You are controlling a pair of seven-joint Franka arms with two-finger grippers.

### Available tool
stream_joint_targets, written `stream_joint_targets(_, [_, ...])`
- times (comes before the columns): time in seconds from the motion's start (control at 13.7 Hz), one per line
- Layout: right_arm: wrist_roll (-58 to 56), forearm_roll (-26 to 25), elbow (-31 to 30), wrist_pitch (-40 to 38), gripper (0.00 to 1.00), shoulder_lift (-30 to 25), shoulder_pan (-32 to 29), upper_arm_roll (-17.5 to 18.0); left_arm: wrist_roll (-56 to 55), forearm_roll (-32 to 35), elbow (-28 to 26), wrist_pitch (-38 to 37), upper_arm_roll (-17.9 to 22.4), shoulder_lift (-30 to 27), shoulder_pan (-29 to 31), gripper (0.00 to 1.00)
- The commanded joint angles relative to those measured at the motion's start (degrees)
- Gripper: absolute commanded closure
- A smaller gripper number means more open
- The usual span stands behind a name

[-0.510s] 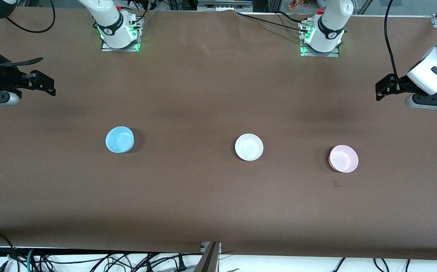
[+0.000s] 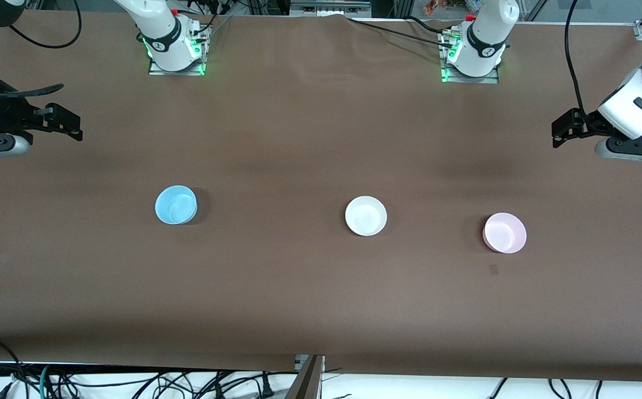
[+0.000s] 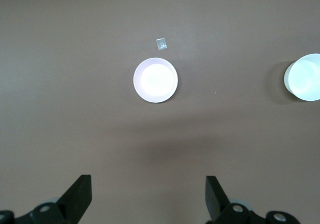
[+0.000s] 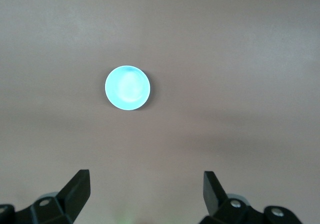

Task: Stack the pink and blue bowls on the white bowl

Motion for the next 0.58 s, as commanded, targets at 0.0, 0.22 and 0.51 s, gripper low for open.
stream_joint_targets(0.0, [0.6, 1.0, 0.7, -0.1, 0.00, 0.1, 0.0, 0.1, 0.2, -1.2, 1.8, -1.3, 0.2, 0.9, 0.3, 0.00])
stream_joint_targets(0.22, [0.6, 1.0, 0.7, -0.1, 0.00, 0.3, 0.0, 0.1, -0.4, -1.2, 1.5, -1.4, 0.2, 0.9, 0.2, 0.00])
stream_joint_targets(0.51, [0.6, 1.0, 0.7, -0.1, 0.00, 0.4, 0.0, 0.1, 0.1, -1.0, 1.7, -4.0, 0.2, 2.4, 0.1, 0.00])
